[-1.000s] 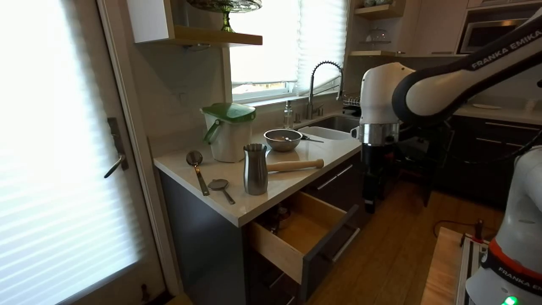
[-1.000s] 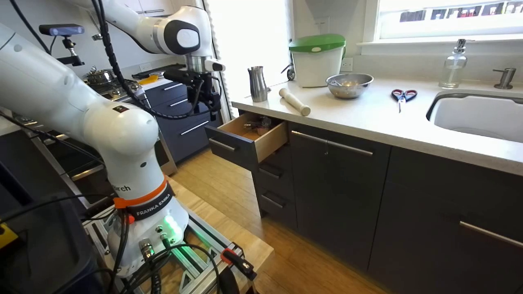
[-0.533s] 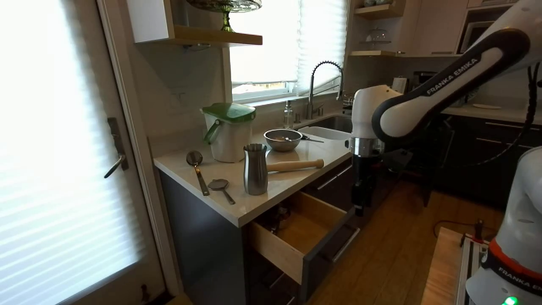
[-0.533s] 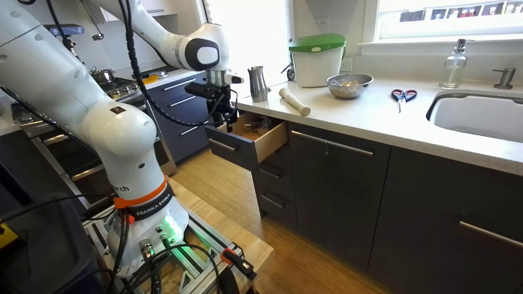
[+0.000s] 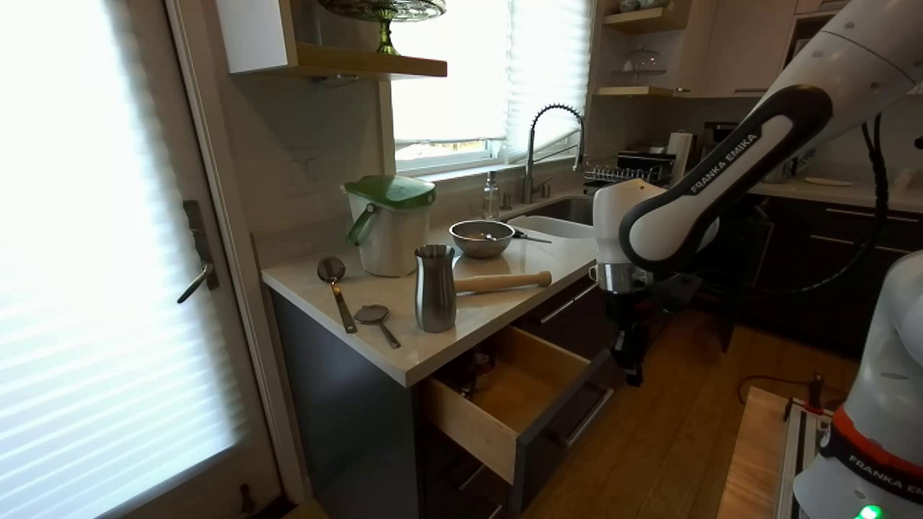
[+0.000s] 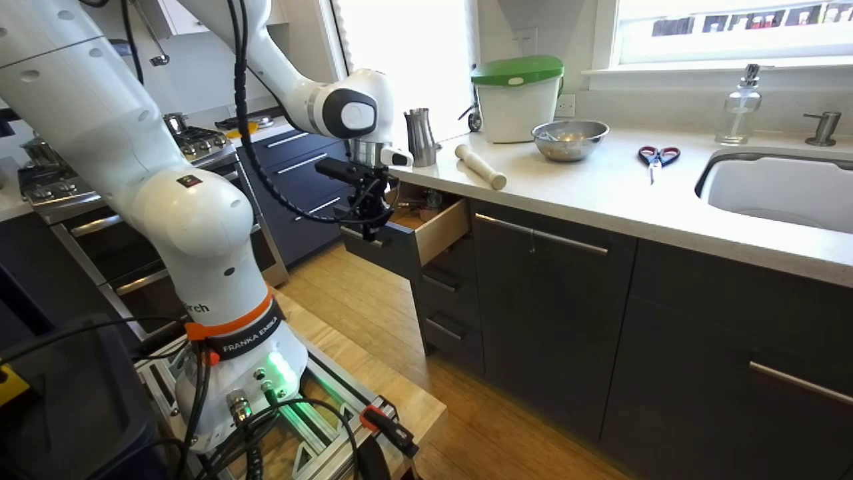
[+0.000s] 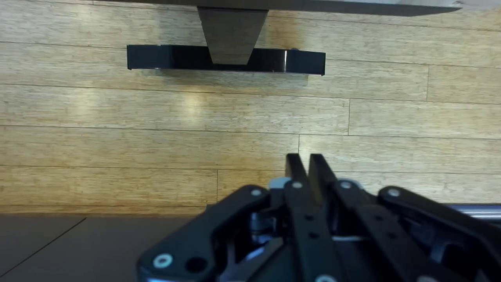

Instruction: Push the drawer closed

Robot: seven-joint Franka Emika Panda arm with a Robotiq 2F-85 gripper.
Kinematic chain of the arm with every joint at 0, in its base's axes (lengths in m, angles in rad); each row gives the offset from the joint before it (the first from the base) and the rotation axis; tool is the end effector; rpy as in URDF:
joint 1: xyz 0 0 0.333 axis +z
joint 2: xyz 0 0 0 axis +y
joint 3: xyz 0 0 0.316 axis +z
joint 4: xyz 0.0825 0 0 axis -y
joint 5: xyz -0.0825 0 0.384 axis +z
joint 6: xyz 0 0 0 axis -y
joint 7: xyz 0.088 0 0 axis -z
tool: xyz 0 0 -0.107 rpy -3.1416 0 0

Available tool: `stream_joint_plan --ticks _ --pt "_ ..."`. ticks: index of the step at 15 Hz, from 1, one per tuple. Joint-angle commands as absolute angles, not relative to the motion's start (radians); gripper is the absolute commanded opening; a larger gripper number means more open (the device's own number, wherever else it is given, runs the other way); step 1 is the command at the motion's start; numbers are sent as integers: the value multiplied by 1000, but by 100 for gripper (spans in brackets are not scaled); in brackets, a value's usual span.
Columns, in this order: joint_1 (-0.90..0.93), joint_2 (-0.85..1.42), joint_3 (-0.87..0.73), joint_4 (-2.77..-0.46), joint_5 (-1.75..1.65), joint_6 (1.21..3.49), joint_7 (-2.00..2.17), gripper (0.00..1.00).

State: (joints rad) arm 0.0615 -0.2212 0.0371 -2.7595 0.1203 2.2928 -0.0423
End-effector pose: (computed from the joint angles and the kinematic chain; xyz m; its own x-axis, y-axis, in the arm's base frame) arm 0.3545 0.0369 0.2648 0.9686 0.0555 -0.2425 0.0395 -0.9967 -0.0703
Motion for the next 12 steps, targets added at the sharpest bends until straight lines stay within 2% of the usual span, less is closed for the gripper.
stream_joint_plan --ticks 1,12 --pt "38 -172 28 -2757 81 2330 -33 0" --pt "12 -85 13 -2754 75 2597 -15 0"
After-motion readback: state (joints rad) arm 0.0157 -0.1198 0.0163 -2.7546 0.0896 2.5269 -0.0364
